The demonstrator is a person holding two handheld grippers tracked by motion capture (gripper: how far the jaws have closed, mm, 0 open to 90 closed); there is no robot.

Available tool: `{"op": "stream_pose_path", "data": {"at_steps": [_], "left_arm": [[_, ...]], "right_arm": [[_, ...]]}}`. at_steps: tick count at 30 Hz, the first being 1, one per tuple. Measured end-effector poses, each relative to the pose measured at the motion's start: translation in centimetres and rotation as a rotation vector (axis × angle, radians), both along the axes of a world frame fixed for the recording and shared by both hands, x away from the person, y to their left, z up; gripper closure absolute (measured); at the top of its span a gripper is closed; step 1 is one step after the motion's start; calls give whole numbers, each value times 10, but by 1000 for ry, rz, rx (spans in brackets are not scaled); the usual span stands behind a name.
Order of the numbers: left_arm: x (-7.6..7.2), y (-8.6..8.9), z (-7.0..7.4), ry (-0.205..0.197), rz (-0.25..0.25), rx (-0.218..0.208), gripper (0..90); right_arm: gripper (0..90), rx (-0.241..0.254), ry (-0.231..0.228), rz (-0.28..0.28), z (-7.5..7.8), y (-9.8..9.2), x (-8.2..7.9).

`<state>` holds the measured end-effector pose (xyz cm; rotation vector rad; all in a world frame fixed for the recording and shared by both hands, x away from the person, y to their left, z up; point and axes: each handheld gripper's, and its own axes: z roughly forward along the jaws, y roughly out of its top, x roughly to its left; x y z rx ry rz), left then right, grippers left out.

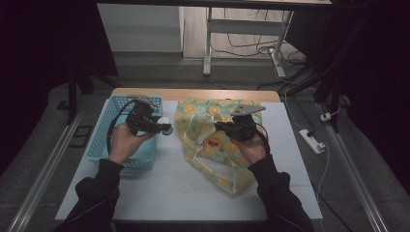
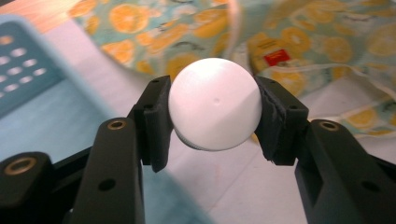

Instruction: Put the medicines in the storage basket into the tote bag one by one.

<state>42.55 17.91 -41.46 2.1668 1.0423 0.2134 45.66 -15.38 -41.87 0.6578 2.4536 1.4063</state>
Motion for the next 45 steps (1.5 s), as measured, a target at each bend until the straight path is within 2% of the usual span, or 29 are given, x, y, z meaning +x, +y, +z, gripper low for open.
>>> {"op": "stream_pose_path", "data": {"at_steps": [16,27,36,40,45], "left_arm": [[-2,-32,-2,2,-86,-37,504],[1,-58,-12,10,-140,-46,504],[11,-88,-19,-3,-177,-43,504],[18,-101,-22,-7,-186,-30,503],[28,-111,-28,-3,-182,-38,503]], "right_arm": [[900,6,-3,-2,1,-1,0],[900,12,-7,-1,2,-1,-1],[900,17,-15,8,6,1,-4],[900,20,-18,7,6,0,-4],[900,24,-17,4,7,-2,-3]]}}
